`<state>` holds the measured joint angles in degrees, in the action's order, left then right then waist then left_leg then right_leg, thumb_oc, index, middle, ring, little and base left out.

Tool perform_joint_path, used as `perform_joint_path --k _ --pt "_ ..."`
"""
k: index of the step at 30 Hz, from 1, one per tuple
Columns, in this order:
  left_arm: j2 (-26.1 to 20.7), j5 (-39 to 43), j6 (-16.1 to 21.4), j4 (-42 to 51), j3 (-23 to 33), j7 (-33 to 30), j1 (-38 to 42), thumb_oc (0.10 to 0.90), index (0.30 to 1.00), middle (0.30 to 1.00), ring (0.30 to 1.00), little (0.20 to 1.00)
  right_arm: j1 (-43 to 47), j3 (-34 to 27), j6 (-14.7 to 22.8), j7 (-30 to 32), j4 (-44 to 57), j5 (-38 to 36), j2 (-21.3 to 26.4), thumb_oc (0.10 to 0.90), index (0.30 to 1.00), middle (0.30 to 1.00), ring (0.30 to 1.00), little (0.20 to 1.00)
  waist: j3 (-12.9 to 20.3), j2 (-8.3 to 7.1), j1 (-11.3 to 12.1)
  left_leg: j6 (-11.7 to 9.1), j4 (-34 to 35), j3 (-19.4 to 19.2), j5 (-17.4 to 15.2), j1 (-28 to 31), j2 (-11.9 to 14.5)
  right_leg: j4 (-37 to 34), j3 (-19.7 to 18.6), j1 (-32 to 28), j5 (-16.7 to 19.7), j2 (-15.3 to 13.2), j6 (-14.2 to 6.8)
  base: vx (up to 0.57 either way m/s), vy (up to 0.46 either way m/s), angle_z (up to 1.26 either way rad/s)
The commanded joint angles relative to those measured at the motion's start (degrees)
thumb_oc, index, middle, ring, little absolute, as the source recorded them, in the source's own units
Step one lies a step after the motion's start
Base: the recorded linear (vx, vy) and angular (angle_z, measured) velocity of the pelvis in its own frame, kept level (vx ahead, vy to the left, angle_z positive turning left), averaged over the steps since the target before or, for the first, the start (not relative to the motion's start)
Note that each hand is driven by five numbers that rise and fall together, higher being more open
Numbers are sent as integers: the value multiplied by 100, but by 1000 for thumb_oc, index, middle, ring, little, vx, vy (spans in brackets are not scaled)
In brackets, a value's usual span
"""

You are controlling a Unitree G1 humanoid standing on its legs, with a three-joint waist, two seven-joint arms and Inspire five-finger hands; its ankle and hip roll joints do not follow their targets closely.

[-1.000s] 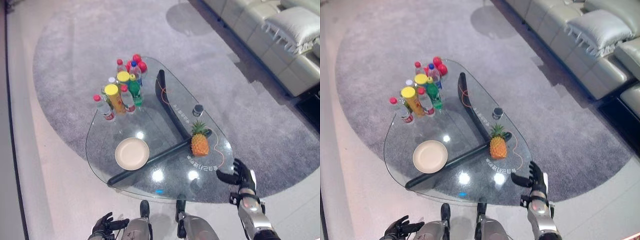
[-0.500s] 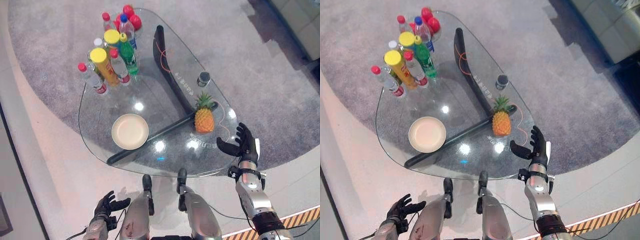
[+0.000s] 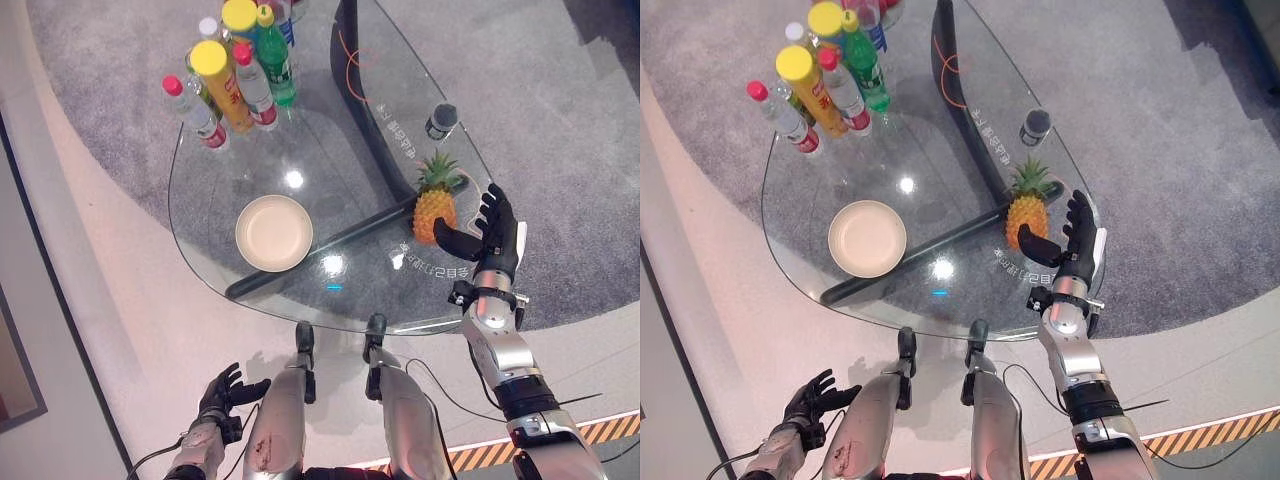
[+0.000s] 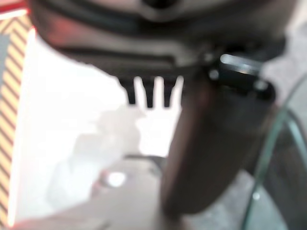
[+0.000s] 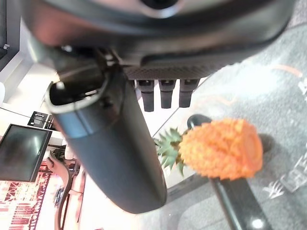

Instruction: Pick up the fruit to the plate

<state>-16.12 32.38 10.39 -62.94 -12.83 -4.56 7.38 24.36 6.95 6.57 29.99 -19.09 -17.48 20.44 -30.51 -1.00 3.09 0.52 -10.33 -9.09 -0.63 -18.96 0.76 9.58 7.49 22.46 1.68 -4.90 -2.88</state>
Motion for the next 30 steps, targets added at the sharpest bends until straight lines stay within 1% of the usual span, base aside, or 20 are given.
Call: perform_joint_path --k 1,6,9,10,11,18,24,30 --pt "86 98 -56 213 -94 -175 -190 800 900 900 900 900 328 -194 420 298 1157 5 347 800 900 900 900 900 72 43 -32 65 -634 -80 -455 -280 -332 653 273 75 -273 50 -155 17 45 3" --pt "102 143 -172 438 -160 -252 -207 800 900 900 900 900 508 -166 27 370 1095 3 389 800 900 900 900 900 72 78 2 84 -636 -101 -445 -379 -370 694 293 196 -273 33 -163 18 43 3" --pt "125 177 -201 564 -211 -290 -239 800 900 900 900 900 508 -127 -222 585 1045 130 400 800 900 900 900 900 72 104 17 93 -652 -113 -462 -448 -375 744 305 289 -289 24 -166 17 40 1" --pt "142 190 -211 646 -246 -319 -241 800 900 900 900 900 508 -106 -378 815 985 354 413 800 900 900 900 900 72 112 20 101 -631 -111 -426 -517 -380 751 303 377 -254 22 -164 16 36 3" --pt "147 200 -215 688 -267 -335 -248 800 900 900 900 900 520 -97 -467 898 937 412 444 800 900 900 900 900 72 118 26 109 -620 -107 -422 -541 -383 760 296 414 -248 26 -168 12 27 3" --pt "142 326 -289 915 -358 -363 -284 800 900 900 900 900 630 -75 -781 1289 702 594 583 800 900 900 900 900 72 173 78 140 -583 -80 -404 -656 -402 831 308 564 -257 33 -178 4 9 1" --pt "153 405 -292 1089 -441 -332 -324 800 900 900 900 900 804 -36 -1079 1455 522 454 666 800 900 900 900 900 72 224 133 142 -526 -60 -369 -705 -423 836 345 637 -237 11 -186 0 0 0" --pt "181 430 -283 1204 -491 -324 -348 800 900 900 900 900 891 28 -1063 1400 445 214 642 800 900 900 900 900 72 269 167 155 -512 -44 -353 -727 -452 862 347 692 -225 0 -178 -3 21 2"
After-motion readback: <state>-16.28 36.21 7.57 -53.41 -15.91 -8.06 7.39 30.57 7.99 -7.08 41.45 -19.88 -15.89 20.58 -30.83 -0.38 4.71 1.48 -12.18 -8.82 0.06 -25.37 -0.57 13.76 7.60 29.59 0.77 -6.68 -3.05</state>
